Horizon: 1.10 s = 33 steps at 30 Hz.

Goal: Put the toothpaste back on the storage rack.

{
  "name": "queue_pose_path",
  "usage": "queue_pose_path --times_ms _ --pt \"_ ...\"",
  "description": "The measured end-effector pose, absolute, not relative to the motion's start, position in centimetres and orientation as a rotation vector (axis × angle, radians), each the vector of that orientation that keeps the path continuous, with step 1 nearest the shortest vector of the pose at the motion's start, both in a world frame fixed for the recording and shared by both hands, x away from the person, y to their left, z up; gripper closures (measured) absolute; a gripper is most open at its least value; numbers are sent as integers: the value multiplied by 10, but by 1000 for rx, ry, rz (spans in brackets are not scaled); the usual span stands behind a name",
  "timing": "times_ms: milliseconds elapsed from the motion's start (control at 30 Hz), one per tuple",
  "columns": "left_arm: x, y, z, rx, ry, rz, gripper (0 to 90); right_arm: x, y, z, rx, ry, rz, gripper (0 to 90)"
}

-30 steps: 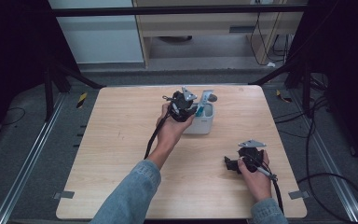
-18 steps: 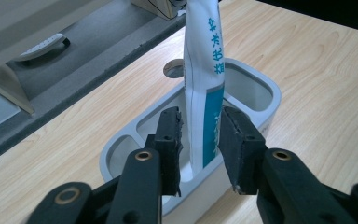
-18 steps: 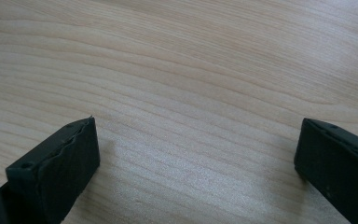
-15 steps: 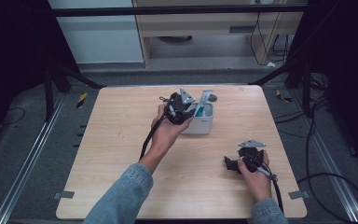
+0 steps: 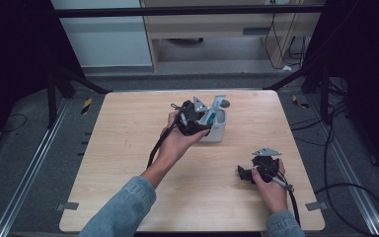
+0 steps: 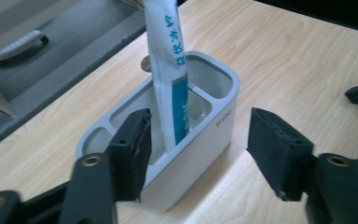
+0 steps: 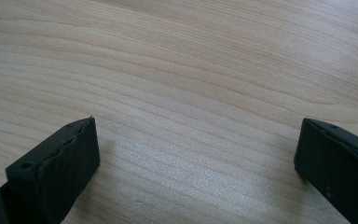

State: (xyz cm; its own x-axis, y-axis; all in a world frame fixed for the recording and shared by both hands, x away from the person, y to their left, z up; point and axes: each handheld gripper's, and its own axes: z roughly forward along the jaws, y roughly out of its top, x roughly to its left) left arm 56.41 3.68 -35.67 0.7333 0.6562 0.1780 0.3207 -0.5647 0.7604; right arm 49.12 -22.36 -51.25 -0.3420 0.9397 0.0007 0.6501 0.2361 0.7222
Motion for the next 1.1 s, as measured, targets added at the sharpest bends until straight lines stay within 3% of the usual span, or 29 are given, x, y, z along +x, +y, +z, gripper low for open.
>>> queue_pose_path --times_ms 500,1100 --pt "542 48 -351 2268 701 526 164 491 -224 -513 1451 2076 886 4" --pt "528 97 -354 2303 756 482 89 491 -223 -513 1460 2071 886 4"
